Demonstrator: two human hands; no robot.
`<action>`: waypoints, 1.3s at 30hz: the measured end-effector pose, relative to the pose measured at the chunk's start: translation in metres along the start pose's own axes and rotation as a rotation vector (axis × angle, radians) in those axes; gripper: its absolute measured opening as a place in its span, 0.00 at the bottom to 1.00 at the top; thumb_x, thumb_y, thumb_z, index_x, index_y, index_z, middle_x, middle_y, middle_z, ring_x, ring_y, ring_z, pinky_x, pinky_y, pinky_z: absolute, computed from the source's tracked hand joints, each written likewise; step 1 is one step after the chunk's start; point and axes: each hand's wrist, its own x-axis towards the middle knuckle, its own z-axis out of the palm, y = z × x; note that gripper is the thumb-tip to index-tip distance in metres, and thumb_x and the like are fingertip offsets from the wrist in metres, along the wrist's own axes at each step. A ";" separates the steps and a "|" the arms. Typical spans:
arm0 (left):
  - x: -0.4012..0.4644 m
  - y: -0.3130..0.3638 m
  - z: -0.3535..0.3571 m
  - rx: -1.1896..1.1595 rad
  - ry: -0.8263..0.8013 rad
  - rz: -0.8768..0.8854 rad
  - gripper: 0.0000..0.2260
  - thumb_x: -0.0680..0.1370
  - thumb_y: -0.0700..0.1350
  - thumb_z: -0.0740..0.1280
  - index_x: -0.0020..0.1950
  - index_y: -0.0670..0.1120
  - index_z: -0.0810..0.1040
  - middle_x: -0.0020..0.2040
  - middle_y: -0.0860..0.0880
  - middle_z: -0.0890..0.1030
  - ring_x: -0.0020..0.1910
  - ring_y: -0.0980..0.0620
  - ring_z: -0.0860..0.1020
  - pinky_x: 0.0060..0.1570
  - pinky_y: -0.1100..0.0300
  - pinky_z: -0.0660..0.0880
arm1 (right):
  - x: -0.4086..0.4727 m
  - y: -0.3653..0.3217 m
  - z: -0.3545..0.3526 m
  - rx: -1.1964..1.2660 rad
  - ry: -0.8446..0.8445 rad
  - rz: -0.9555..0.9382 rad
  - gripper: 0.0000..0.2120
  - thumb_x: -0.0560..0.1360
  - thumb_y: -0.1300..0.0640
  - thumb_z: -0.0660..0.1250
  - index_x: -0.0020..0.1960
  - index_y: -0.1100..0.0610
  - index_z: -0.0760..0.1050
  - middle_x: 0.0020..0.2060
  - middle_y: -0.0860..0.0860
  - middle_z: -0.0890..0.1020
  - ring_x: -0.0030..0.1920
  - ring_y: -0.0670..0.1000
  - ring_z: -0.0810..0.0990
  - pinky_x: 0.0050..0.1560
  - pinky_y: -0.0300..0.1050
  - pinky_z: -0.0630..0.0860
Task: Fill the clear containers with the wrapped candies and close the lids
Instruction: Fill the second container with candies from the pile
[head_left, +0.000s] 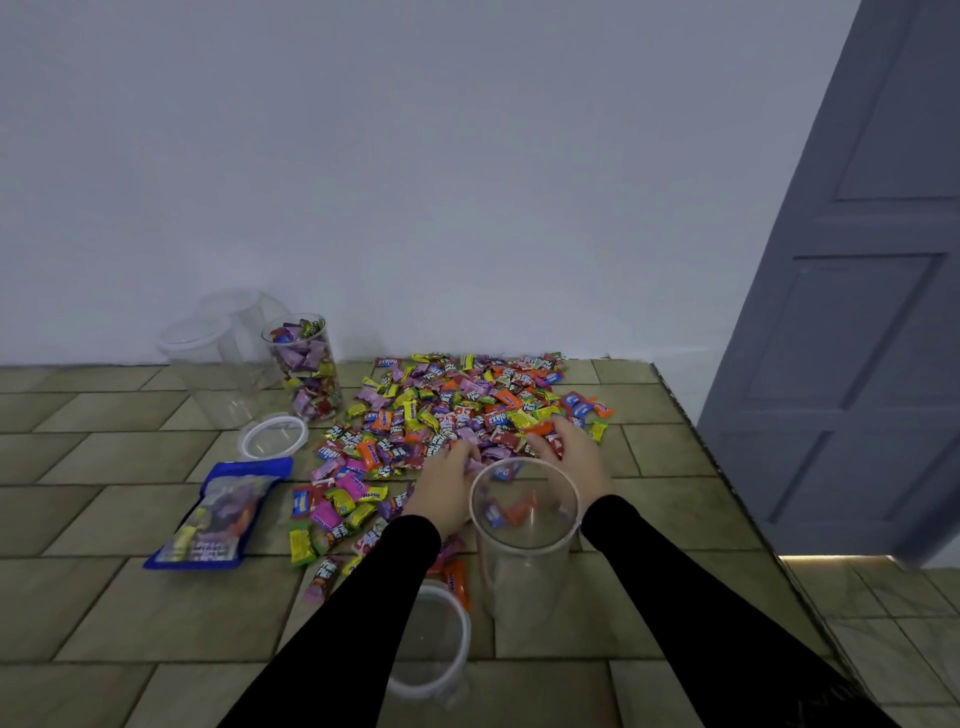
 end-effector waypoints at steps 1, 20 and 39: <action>0.000 0.001 -0.002 -0.064 0.019 0.014 0.05 0.78 0.47 0.63 0.43 0.51 0.68 0.42 0.47 0.76 0.44 0.47 0.73 0.42 0.54 0.72 | 0.002 -0.001 -0.003 0.013 0.006 0.002 0.11 0.78 0.50 0.64 0.52 0.59 0.75 0.49 0.54 0.80 0.51 0.53 0.77 0.48 0.46 0.71; -0.011 0.056 -0.041 -0.326 0.323 0.155 0.03 0.82 0.41 0.62 0.55 0.45 0.73 0.43 0.58 0.76 0.39 0.64 0.74 0.35 0.76 0.68 | 0.002 -0.049 -0.047 0.335 0.137 -0.108 0.05 0.79 0.47 0.62 0.46 0.45 0.73 0.40 0.48 0.79 0.41 0.51 0.77 0.46 0.50 0.74; -0.054 0.107 -0.072 -0.708 0.548 0.272 0.06 0.81 0.43 0.63 0.57 0.47 0.73 0.46 0.49 0.76 0.40 0.54 0.75 0.38 0.69 0.71 | -0.042 -0.101 -0.054 0.599 0.283 -0.208 0.02 0.79 0.50 0.63 0.49 0.47 0.74 0.41 0.43 0.79 0.40 0.43 0.75 0.48 0.51 0.75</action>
